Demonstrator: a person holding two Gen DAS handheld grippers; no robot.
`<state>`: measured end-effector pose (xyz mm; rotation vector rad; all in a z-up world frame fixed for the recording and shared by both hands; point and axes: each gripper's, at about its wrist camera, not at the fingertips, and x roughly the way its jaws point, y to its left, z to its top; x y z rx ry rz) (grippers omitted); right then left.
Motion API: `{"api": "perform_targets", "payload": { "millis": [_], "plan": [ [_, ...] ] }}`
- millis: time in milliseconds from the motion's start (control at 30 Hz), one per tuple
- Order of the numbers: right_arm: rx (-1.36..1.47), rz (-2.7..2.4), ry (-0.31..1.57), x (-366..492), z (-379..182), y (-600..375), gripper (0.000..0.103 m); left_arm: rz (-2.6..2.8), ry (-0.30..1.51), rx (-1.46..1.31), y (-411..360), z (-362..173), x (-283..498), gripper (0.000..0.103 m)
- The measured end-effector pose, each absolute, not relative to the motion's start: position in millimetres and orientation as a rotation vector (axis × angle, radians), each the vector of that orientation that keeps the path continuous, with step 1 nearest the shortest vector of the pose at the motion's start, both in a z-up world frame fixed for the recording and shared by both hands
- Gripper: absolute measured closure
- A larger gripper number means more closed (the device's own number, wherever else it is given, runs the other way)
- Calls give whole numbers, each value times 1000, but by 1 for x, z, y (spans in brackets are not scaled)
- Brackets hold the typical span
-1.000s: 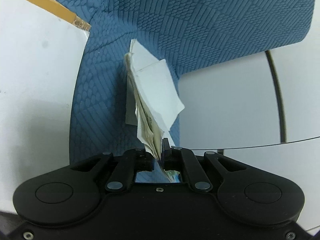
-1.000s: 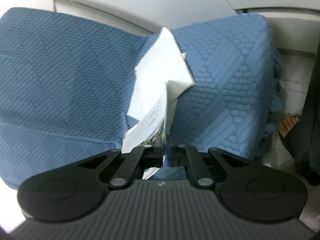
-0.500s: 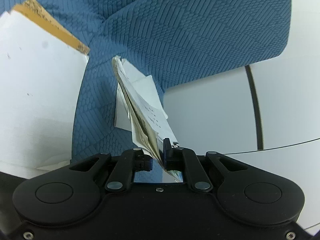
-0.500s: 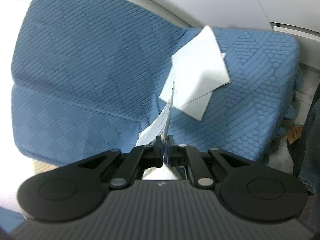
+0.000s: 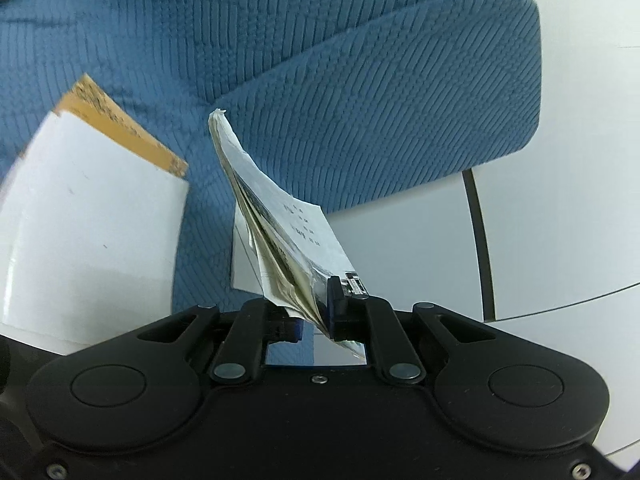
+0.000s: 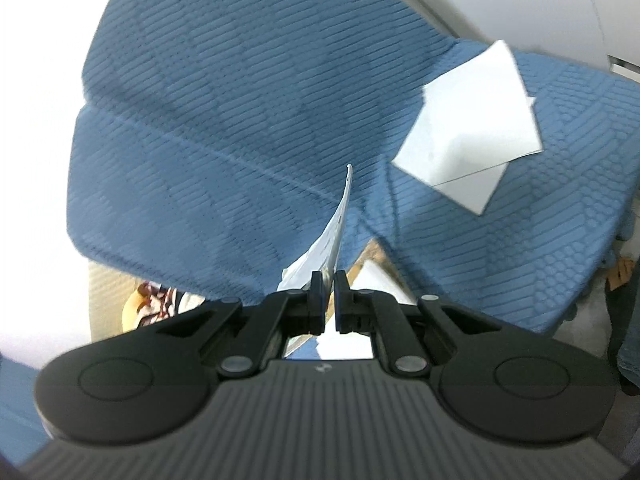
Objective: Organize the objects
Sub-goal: 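Carry the postcard and papers with both grippers toward the book stack, then lower the postcard and papers onto the book stack and open both grippers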
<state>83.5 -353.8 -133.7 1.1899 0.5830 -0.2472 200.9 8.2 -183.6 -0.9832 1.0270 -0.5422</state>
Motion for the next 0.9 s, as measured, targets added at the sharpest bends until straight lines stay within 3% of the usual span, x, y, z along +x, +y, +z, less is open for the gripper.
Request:
{"api": "perform_targets", "payload": {
  "millis": [300,900],
  "plan": [
    [1141,-147,642,113,-136,-318,94,-459,995,-983,56,-185,196,93],
    [1030,-132,762,134,-201,-264,94,-403,1075,-908,95,-264,193,92]
  ]
}}
